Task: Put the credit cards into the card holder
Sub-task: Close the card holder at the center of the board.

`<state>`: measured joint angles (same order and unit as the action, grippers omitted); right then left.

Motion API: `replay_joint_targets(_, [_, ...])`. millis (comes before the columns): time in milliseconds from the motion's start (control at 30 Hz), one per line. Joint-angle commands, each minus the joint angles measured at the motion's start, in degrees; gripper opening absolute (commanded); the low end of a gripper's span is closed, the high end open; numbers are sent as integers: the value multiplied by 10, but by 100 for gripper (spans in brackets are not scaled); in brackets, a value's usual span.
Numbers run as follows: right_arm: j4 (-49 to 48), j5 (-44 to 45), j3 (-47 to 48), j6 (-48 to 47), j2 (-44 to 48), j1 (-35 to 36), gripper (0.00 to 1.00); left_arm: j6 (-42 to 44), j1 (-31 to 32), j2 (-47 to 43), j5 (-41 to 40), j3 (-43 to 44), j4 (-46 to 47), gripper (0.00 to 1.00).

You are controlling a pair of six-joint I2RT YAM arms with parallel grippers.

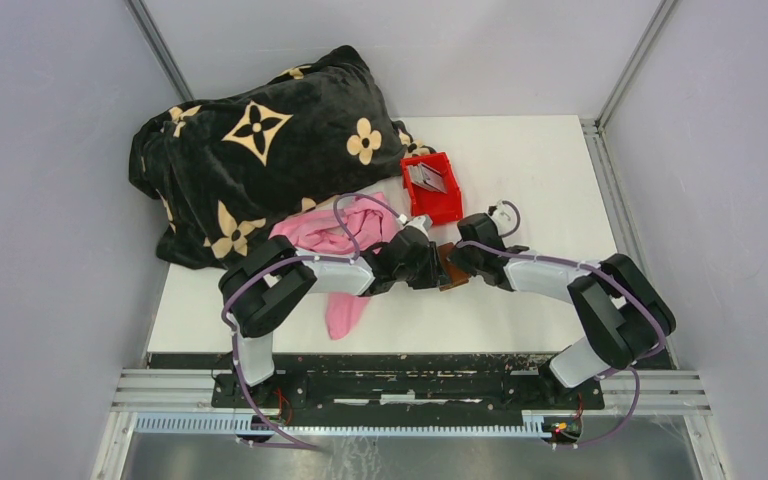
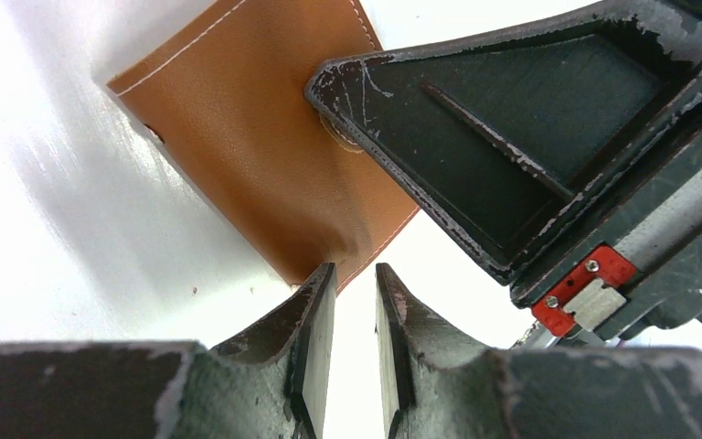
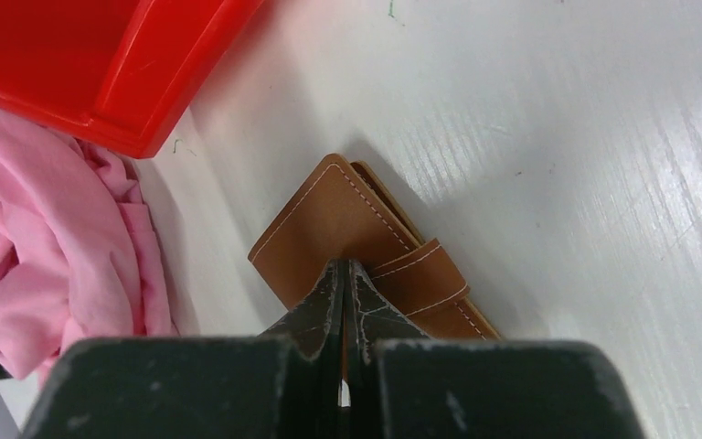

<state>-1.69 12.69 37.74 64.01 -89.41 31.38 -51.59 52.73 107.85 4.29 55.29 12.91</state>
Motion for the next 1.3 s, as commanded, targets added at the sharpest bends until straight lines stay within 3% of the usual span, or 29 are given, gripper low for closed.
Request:
replay_joint_targets(0, [185, 64, -62, 29, -46, -1, 1, 59, -6, 19, -42, -8, -120, 32])
replay_joint_targets(300, [200, 73, -77, 76, -32, 6, 1, 75, -7, 25, -46, 7, -148, 32])
replay_joint_targets(633, [230, 106, -94, 192, -35, 35, 1, 83, -7, 45, -60, 33, -189, 32])
replay_joint_targets(1267, [246, 171, -112, 303, -59, 104, 1, 54, -7, 176, -125, 131, -308, 31])
